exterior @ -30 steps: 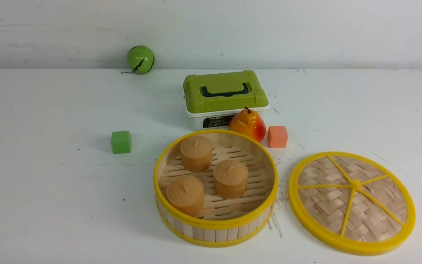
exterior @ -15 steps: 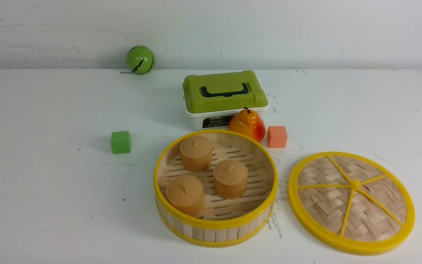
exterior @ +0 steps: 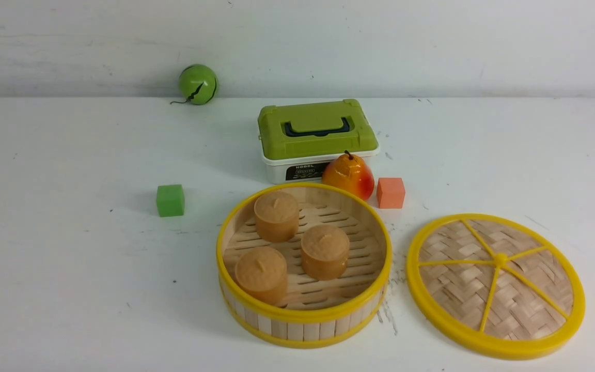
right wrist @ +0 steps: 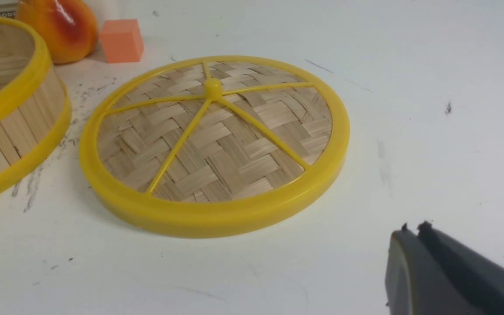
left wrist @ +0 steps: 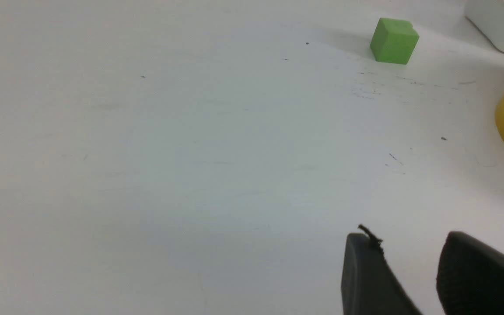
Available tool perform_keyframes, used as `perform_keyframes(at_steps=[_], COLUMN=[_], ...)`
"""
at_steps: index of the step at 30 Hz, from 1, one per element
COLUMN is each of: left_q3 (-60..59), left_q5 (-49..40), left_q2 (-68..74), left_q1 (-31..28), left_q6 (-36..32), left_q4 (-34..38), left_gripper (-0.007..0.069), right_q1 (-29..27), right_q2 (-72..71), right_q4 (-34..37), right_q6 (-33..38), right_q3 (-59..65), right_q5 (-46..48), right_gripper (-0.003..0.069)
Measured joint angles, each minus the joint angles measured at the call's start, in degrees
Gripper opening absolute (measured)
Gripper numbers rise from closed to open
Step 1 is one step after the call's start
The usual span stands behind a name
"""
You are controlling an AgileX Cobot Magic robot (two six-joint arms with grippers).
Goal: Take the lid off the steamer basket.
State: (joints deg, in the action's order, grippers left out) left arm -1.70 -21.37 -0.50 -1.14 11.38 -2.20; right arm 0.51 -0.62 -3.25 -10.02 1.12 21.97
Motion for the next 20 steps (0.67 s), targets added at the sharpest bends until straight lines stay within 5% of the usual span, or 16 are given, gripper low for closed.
perform_keyframes(at_steps=[20], left_q3=[0.0], left_q5=[0.0], left_q2=[0.0], left_q1=[0.0], left_q6=[0.0], left_q4=[0.0], left_gripper=[0.0239], right_q1=[0.0], right_q2=[0.0], right_q4=[0.0], right_q6=[0.0], right_q3=[0.0], right_q5=[0.0], right_gripper=[0.0050])
